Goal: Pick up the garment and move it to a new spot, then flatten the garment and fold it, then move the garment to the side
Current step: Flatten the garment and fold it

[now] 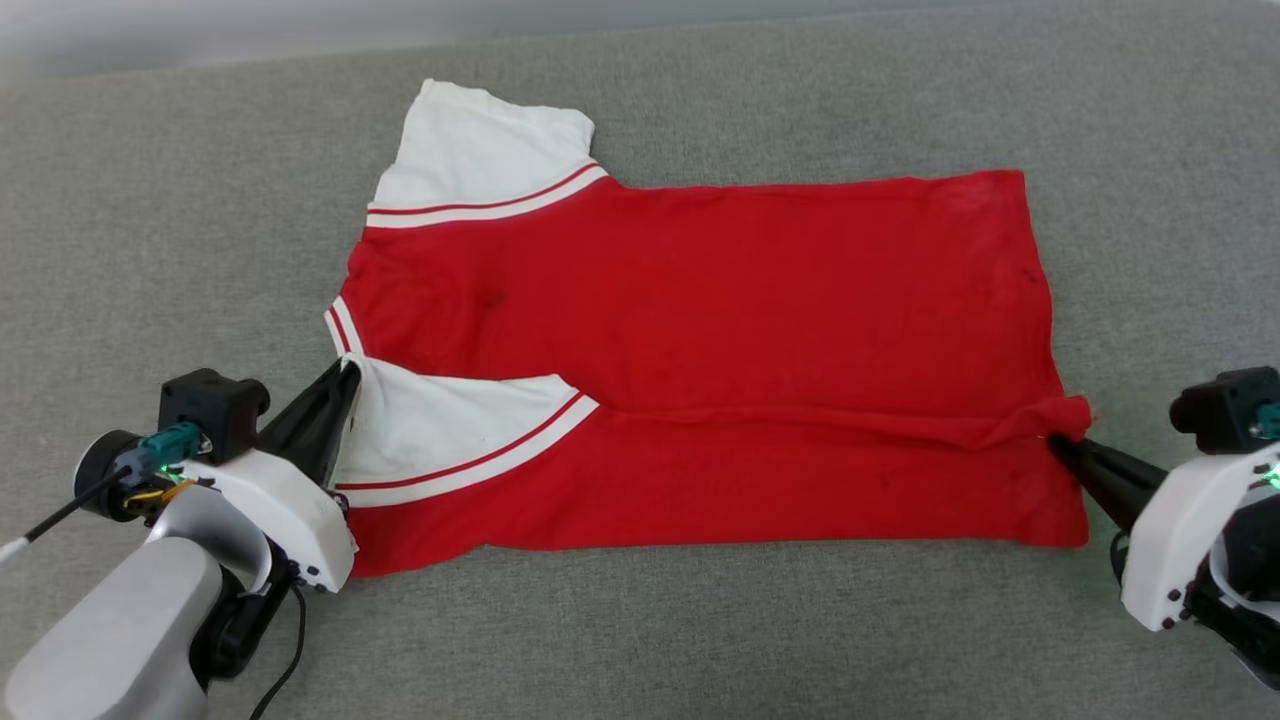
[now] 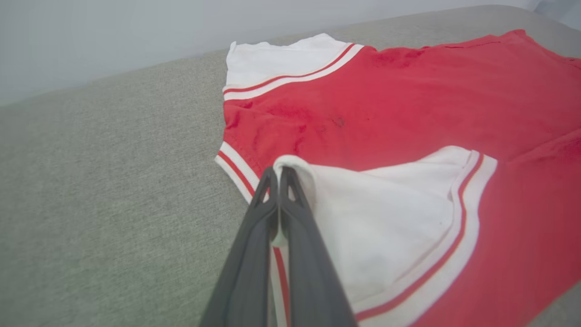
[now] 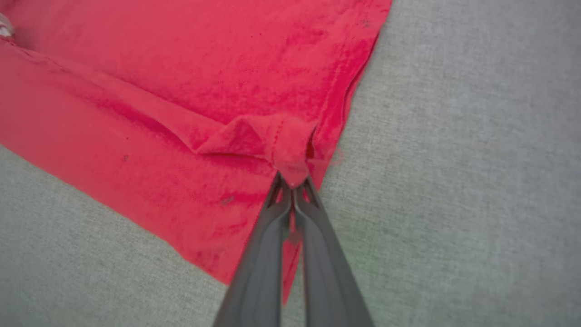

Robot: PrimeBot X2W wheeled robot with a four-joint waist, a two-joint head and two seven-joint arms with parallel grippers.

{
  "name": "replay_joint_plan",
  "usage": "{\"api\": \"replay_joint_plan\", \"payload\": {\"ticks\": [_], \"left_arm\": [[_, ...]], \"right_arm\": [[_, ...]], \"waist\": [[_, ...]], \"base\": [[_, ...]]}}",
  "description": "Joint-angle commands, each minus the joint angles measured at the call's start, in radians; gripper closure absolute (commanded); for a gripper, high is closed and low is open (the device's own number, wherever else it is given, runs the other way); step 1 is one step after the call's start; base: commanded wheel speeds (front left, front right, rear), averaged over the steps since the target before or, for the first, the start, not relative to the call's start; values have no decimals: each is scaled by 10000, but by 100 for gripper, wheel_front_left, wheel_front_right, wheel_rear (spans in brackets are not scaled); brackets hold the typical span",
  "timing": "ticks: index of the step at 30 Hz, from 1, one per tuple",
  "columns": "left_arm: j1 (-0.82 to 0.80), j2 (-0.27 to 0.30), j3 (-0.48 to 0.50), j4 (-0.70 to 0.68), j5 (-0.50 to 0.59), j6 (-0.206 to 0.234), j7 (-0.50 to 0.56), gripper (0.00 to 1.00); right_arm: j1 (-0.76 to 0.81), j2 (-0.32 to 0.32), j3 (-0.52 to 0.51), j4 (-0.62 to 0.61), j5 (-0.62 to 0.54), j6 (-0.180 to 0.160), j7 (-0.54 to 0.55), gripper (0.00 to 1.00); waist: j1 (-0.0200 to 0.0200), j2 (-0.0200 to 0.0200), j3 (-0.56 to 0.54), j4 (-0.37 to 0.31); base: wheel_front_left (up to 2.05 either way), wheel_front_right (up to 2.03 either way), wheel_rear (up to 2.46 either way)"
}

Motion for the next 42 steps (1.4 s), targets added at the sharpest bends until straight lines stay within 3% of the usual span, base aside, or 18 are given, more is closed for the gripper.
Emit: {"api": "replay_joint_plan", "payload": {"ticks": [1,14,15,16,17,22,23,26,34,42], "left_arm": [[-217,-104,-45,336,-18,-135,21,100],[-730,-869,-562,2435,-80,-832,114,100],[-758,-883,-552,2497,-100,-839,142,80],[-823,-866,-531,2542,-70,-791,94,0],[-841,-854,-542,2564,-66,-790,110,0],[-1088,-502,-516,2170,38,-784,272,0],[-1178,-102,-489,1642,-64,-775,853,0],[-1349,321,-375,1034,-387,-676,1785,0],[-1887,1565,-876,-732,-1094,-736,5708,0],[-2280,1683,-1602,-1324,-1946,-1016,8627,0]], "right_arm": [[-260,184,132,222,-68,-4,133,100],[-759,533,1009,1393,128,-4,-194,98],[-730,449,993,1418,150,-4,-297,67],[-680,390,952,1456,218,-4,-388,25],[-631,369,895,1459,260,-4,-474,0],[-371,197,667,1188,343,-4,-787,0],[-172,70,547,890,219,-4,-871,0],[-45,62,409,578,104,-4,-865,0],[215,286,155,-54,-304,-4,-631,0],[146,518,44,-387,-547,-4,-397,0]], "waist": [[-1,-1,172,-20],[-1,-1,-157,75],[-1,-1,-275,105],[-1,-1,-405,138],[-1,-1,-525,160],[-1,-1,-993,293],[-1,-1,-1135,348],[-1,-1,-1190,393],[-1,-1,-1223,429],[-1,-1,-1056,366]], "base": [[0,0,0],[0,0,0],[0,0,0],[0,0,0],[0,0,0],[0,0,0],[0,0,0],[0,0,0],[0,0,0],[0,0,0]]}}
